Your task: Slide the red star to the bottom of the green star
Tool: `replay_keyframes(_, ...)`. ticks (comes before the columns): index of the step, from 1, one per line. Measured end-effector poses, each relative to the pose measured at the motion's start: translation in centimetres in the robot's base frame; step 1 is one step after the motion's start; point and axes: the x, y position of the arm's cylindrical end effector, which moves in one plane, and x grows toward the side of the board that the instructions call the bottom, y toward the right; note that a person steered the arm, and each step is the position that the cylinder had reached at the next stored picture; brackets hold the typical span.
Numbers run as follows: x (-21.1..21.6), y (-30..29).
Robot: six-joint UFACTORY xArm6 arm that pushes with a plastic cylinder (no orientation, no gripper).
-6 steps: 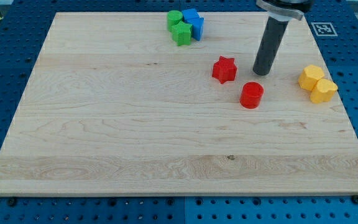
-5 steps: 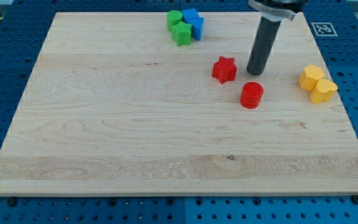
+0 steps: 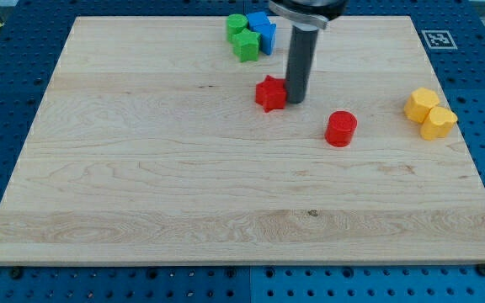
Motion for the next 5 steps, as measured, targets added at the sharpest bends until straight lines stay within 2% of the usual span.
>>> replay_keyframes(3,1.6,-1.8)
replay_keyframes(5,1.0,-1.8)
